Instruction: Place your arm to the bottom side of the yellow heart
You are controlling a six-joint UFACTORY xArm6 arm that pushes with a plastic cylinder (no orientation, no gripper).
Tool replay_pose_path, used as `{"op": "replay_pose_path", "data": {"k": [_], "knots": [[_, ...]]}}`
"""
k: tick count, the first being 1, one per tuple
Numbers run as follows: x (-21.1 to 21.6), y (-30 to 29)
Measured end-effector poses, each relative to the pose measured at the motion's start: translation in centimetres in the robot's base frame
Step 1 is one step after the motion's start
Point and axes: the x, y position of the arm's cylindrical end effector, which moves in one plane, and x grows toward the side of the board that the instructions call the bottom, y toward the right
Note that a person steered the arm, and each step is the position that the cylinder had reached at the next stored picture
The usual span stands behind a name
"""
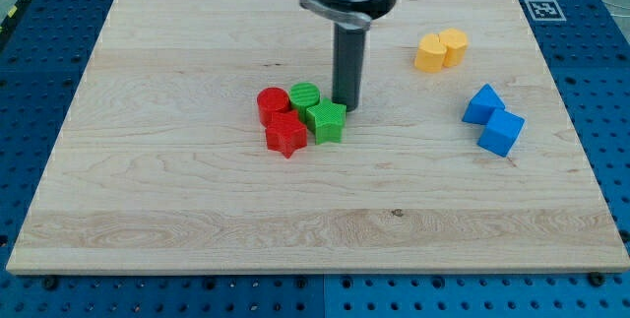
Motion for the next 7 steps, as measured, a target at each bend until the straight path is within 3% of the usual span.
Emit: {"op": "replay_pose_path", "data": {"k": [7], "knots": [[-1.4,6.6]]}}
